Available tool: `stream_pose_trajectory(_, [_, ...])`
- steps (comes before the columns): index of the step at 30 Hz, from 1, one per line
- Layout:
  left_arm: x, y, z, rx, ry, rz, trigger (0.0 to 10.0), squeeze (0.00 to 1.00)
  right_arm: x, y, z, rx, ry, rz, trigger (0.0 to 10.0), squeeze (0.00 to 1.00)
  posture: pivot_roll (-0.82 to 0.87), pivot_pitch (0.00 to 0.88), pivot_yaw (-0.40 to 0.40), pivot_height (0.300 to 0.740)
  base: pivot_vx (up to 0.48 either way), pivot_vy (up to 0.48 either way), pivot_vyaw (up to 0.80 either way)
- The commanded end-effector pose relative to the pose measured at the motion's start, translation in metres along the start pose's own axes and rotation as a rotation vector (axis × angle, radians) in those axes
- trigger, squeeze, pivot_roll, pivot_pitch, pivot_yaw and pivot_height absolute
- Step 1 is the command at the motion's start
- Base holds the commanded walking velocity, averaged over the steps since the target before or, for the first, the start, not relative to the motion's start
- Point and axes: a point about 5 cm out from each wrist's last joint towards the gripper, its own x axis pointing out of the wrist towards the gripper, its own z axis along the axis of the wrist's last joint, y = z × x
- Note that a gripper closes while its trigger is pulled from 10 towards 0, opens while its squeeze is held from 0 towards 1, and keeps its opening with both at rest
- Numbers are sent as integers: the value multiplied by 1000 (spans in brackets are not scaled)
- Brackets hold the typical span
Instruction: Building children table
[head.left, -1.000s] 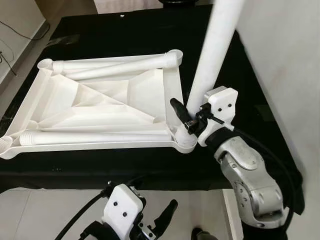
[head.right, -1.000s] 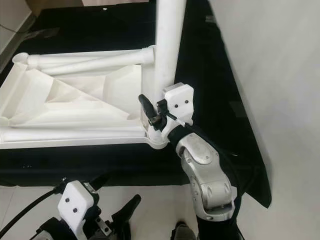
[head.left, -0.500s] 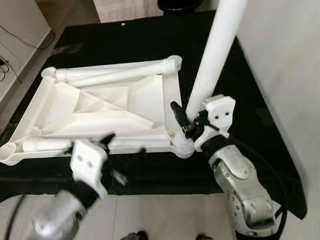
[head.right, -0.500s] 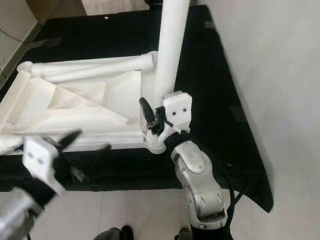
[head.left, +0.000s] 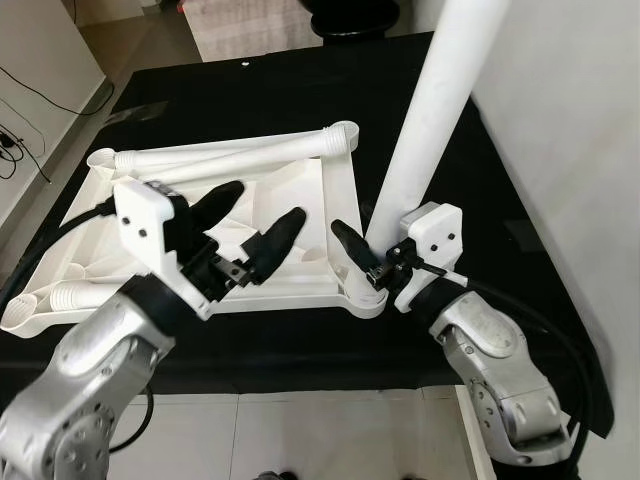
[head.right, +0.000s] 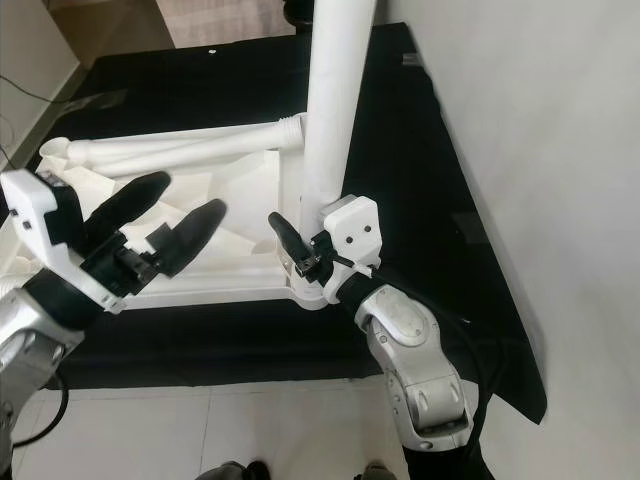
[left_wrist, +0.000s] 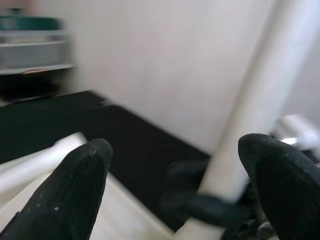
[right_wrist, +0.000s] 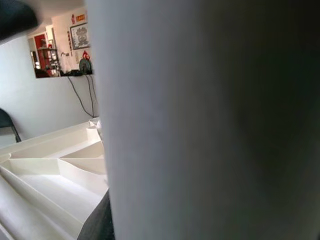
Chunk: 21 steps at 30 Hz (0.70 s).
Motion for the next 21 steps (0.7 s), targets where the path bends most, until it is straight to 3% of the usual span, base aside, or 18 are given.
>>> stream_pose_trajectory(1, [2,2,6,-23,16,-71,10000,1000,6,13,-15,47,70,84,10000,0,67,159,99,740,0,0,0])
stream_pose_trajectory(3, [5,2,11,-29,15,-120,10000,1000,10,14,-14,41,67,101,10000,0,65,157,100,740,0,0,0])
stream_pose_trajectory(4, [9,-2,21,-35,24,-243,10000,1000,20,15,-10,22,52,130,10000,0,66,152,98,740,0,0,0])
stream_pose_trajectory(6, [12,-2,25,-23,38,-283,10000,1000,27,15,-7,7,34,159,10000,0,73,146,94,740,0,0,0])
stream_pose_trajectory(12, [27,5,27,24,64,-290,10000,1000,38,28,5,-1,-19,260,10000,0,79,139,92,740,0,0,0])
stream_pose_trajectory(13, [36,7,27,53,76,-276,10000,1000,38,36,9,-3,-37,308,10000,0,79,138,92,740,0,0,0])
stream_pose_trajectory(16, [39,8,26,69,79,-268,10000,1000,38,39,10,-2,-42,323,10000,0,79,137,92,740,0,0,0])
stream_pose_trajectory(18, [54,16,27,101,75,-225,10000,1000,37,45,12,2,-51,361,10000,0,75,135,94,740,0,0,0])
stream_pose_trajectory(19, [59,20,28,112,81,-211,10000,682,37,46,13,4,-54,374,10000,0,69,134,99,740,0,0,0])
stream_pose_trajectory(20, [63,22,28,123,86,-208,10000,0,36,48,14,4,-57,388,10000,0,69,134,99,740,0,0,0])
stream_pose_trajectory(21, [65,23,28,129,90,-210,10000,0,36,48,15,3,-59,395,10000,0,69,134,99,740,0,0,0])
